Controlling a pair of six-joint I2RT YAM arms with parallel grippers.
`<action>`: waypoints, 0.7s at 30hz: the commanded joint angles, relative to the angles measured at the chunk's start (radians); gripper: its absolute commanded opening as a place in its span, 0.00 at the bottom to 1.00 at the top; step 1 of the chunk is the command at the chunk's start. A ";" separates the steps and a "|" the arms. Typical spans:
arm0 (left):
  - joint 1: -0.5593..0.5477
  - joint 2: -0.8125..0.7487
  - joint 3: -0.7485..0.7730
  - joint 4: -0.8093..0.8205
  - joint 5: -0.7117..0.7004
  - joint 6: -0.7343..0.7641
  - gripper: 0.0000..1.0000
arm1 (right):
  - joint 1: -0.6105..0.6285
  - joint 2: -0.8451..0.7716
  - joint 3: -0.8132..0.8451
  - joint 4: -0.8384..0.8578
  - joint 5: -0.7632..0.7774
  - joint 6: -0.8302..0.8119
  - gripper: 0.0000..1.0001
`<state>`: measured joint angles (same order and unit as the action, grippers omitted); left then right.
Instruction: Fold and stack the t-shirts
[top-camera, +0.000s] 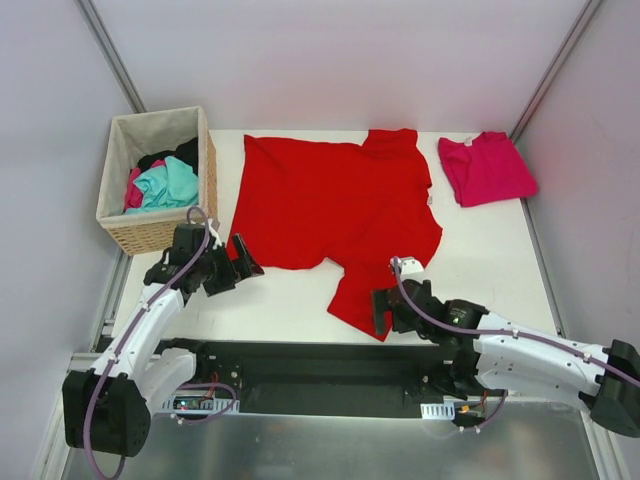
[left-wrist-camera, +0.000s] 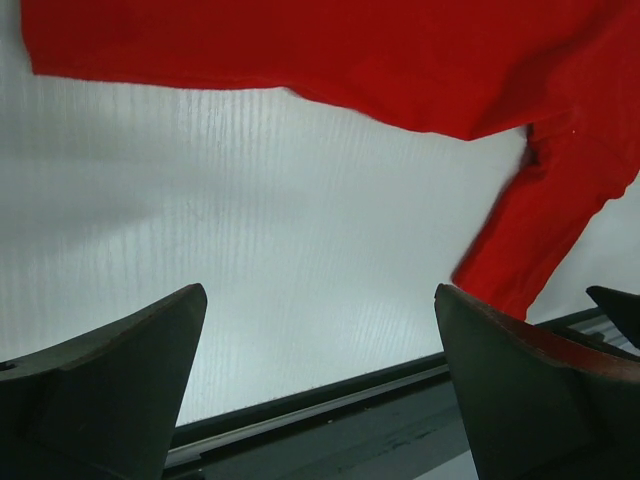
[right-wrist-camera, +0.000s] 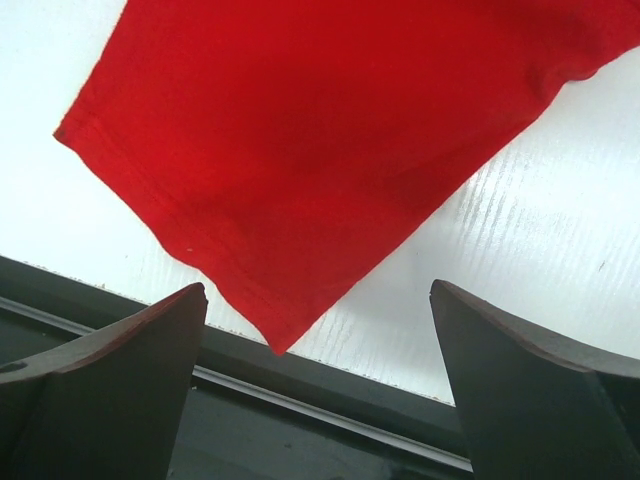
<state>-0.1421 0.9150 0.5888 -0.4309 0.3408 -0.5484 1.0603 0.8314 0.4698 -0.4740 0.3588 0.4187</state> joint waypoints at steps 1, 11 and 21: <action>0.054 -0.016 -0.043 0.081 0.103 -0.061 0.99 | 0.027 0.027 -0.005 0.064 0.078 0.049 0.99; 0.179 0.008 -0.118 0.158 -0.005 -0.162 0.99 | 0.043 0.061 0.024 0.071 0.051 0.000 0.99; 0.202 0.148 -0.144 0.280 -0.109 -0.260 0.98 | 0.043 -0.054 0.064 -0.018 0.051 -0.063 0.99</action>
<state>0.0444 1.0252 0.4591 -0.2314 0.3008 -0.7418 1.0977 0.8291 0.4801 -0.4500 0.3996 0.3908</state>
